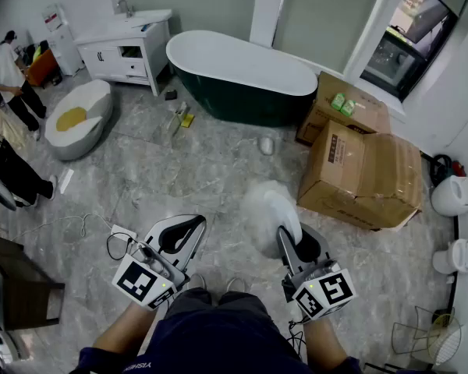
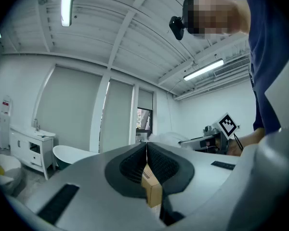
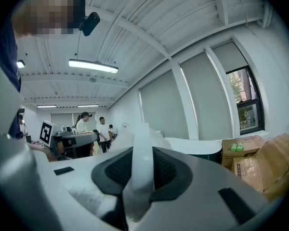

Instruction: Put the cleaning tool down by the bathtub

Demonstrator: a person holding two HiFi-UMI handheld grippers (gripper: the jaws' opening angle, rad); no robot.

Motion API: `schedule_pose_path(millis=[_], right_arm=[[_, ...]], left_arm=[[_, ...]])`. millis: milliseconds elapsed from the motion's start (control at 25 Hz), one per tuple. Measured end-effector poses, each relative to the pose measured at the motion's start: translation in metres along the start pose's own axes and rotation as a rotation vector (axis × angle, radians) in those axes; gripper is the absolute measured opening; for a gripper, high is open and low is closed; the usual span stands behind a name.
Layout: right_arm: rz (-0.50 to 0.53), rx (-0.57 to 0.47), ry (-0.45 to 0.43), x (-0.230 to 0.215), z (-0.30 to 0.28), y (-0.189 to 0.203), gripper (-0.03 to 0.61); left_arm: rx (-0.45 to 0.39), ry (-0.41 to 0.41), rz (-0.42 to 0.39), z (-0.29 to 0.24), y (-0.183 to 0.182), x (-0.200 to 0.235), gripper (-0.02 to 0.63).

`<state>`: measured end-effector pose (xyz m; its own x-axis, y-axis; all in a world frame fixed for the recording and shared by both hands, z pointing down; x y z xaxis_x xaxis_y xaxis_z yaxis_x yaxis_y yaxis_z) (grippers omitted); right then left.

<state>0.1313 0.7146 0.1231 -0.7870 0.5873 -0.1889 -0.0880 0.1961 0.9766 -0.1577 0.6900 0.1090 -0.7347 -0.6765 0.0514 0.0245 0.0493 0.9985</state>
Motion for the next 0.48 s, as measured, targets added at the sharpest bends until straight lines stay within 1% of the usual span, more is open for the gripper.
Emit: schedule_pose_path(millis=[160,480], right_arm=[[-0.002,-0.023,0.003,-0.0012,-0.0007,-0.0023,0.094],[-0.012,-0.018,-0.001,-0.0061,0.0009,0.0004,0.094]], left_arm=[[-0.001,-0.002,-0.001,-0.0013,-0.0006,0.0007,0.031],[0.005,-0.001,0.004,-0.0054,0.0022,-0.0022,0.031]])
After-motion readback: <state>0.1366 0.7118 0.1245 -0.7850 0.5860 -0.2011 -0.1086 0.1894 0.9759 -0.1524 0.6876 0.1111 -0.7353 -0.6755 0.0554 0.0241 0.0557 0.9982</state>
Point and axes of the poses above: the fingertips, and each gripper's own axes: z backward along the fingers, x to its left, y out of its underside, the point moved 10 cm from there along z, backward along the fingers, and after that the axes turned 7 degrees about -y, right-handed, at the moved point
